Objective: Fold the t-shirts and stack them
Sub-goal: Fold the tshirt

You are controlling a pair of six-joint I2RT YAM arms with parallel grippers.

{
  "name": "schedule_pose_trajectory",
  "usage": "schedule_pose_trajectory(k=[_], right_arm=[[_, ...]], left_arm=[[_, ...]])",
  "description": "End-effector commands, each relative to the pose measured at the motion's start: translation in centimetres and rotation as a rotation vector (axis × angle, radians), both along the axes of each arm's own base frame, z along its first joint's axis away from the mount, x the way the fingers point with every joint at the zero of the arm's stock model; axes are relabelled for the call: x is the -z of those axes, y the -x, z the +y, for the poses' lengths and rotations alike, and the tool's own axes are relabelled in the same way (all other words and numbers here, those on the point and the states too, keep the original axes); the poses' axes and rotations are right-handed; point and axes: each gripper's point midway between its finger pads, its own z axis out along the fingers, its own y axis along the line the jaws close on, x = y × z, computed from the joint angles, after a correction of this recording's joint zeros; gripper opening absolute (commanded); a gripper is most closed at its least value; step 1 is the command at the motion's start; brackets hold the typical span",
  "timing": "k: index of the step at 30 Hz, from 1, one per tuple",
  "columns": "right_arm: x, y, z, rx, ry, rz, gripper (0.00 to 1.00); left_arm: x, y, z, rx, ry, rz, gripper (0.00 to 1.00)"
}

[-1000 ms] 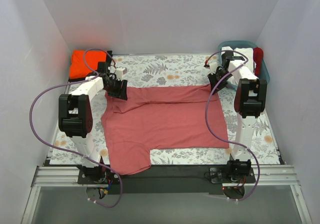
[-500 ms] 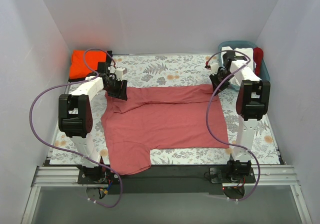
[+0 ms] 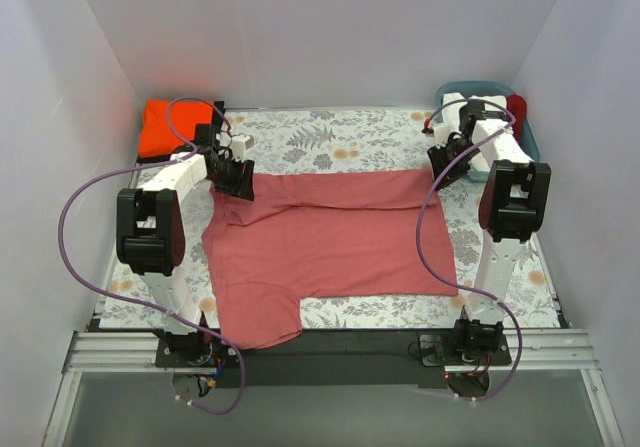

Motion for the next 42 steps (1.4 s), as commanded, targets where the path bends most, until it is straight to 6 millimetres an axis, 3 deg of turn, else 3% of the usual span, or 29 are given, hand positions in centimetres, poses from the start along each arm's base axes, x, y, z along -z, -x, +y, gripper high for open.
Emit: schedule_pose_trajectory(k=[1,5,13,19,21,26,28,32,33,37,42], right_arm=[[-0.8,0.6,1.2,0.004,-0.055,0.02,0.36],[-0.1,1.5,1.6,-0.001,-0.073,0.058,0.37],[1.5,3.2,0.5,-0.029,-0.01,0.105,0.34],[1.6,2.9,-0.1,-0.04,0.024,0.096,0.33],[1.2,2.6,-0.1,-0.04,0.021,0.083,0.33],[0.2,2.0,0.1,-0.04,0.012,0.051,0.34],[-0.2,1.9,0.2,-0.038,0.006,0.042,0.34],[-1.0,1.8,0.2,-0.037,0.007,0.024,0.34],[-1.3,1.6,0.2,-0.037,0.008,0.015,0.33],[-2.0,1.4,0.2,-0.038,0.006,-0.002,0.34],[-2.5,1.7,0.1,-0.043,0.013,-0.005,0.33]], left_arm=[[-2.2,-0.3,-0.1,0.009,0.01,-0.061,0.46],[-2.4,-0.1,-0.4,0.025,0.024,-0.05,0.47],[-2.4,-0.9,0.4,0.018,-0.026,-0.059,0.49],[-1.2,-0.2,1.7,0.005,-0.095,-0.026,0.5],[-0.6,0.5,2.0,0.014,-0.115,0.0,0.55],[-0.1,1.7,2.0,0.031,-0.113,0.045,0.55],[-0.4,2.0,1.7,0.046,-0.101,0.041,0.52],[-1.7,3.4,1.0,0.092,-0.063,0.051,0.35],[-1.9,3.7,1.0,0.111,-0.062,0.052,0.24],[-2.6,5.4,0.8,0.169,-0.048,0.045,0.02],[-2.6,8.9,0.7,0.295,-0.046,0.038,0.0]])
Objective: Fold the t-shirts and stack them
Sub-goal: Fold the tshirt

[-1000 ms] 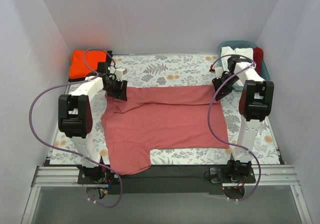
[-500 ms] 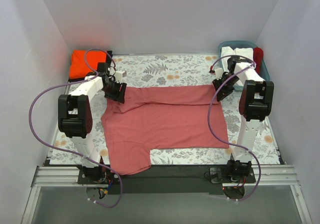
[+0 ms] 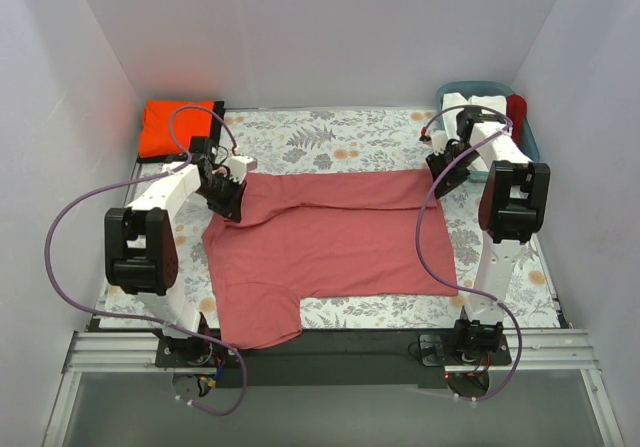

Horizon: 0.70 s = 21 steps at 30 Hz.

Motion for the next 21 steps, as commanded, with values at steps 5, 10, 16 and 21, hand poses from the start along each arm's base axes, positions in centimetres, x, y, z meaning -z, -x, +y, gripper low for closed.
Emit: schedule_pose_trajectory(k=[5,10,16,21], right_arm=[[-3.5,-0.1,0.1,-0.022,-0.004,-0.066,0.34],[-3.9,-0.2,0.1,-0.024,-0.004,-0.075,0.34],[-4.2,-0.4,0.4,-0.023,-0.018,-0.08,0.34],[-4.1,-0.1,0.5,-0.021,-0.023,-0.07,0.34]], left_arm=[[0.2,5.3,0.2,0.261,-0.041,-0.049,0.19],[-0.6,5.1,-0.4,0.297,-0.026,-0.115,0.43],[-4.4,-1.3,-4.6,0.107,0.186,-0.092,0.64],[-2.4,-5.0,-7.3,0.004,0.263,0.002,0.65]])
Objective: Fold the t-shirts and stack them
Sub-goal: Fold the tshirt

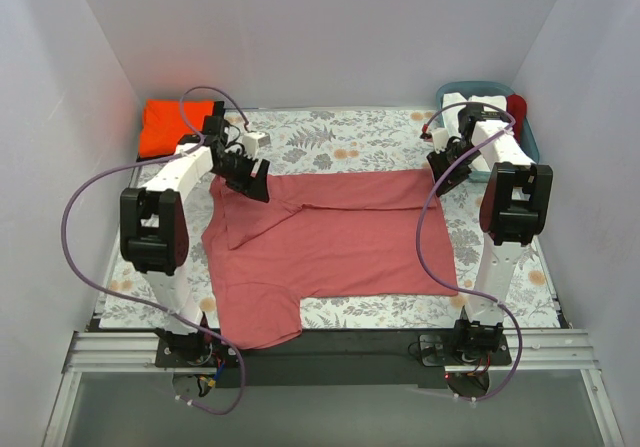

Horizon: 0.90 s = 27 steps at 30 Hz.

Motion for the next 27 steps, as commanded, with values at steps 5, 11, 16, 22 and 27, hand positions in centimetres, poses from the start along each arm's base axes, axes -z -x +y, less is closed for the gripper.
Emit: schedule_pose_trajectory(k=[5,11,16,22,27], right_arm=[[-2.7,0.0,0.4,-0.016,-0.02,-0.05,0.34],[-2.4,0.3,0.6,-0.018,-0.026,-0.038,0.34],[-2.2,0.2,0.5,-0.019,-0.022,-0.036,0.34],[-1.9,0.1,0.5,-0.02,-0.026,-0.031,0.34],[-2.0,0.1,0.3,-0.018,-0.014,-0.034,0.34]], left_arm=[[1.6,-3.1,-4.4,-0.106,0.101,0.114,0.63],[3.7,-3.6,-4.7,-0.121,0.041,0.129,0.63],[4.5,-2.2,-5.6,-0.08,0.032,0.149,0.62],[4.6,-1.6,-5.9,-0.071,0.024,0.149,0.62],[2.7,0.8,-7.6,0.024,0.103,0.188,0.52]])
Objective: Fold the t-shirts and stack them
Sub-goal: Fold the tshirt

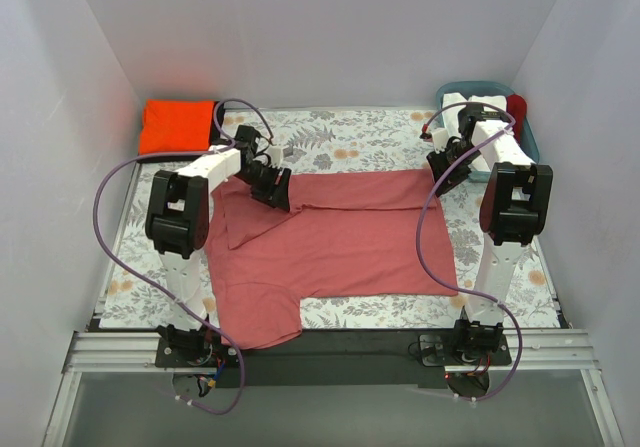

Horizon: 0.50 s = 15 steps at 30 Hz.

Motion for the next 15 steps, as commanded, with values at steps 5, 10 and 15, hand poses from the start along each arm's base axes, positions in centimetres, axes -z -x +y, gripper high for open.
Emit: schedule_pose_trajectory(k=[5,10,15], right_arm=[[-2.1,0.0,0.3,-0.019,-0.014,-0.041,0.34],[-2.5,-0.4,0.8,-0.011,-0.042,-0.048,0.34],[-3.9,-1.1,2.3,-0.014,-0.082,-0.08,0.34]], left_arm=[[-5.4,6.4,-3.0,0.209,0.09,-0.035,0.38],[-5.2,9.5,-2.8,0.274,0.047,-0.007,0.37],[-9.2,3.3,0.5,0.064,0.08,-0.188,0.39]])
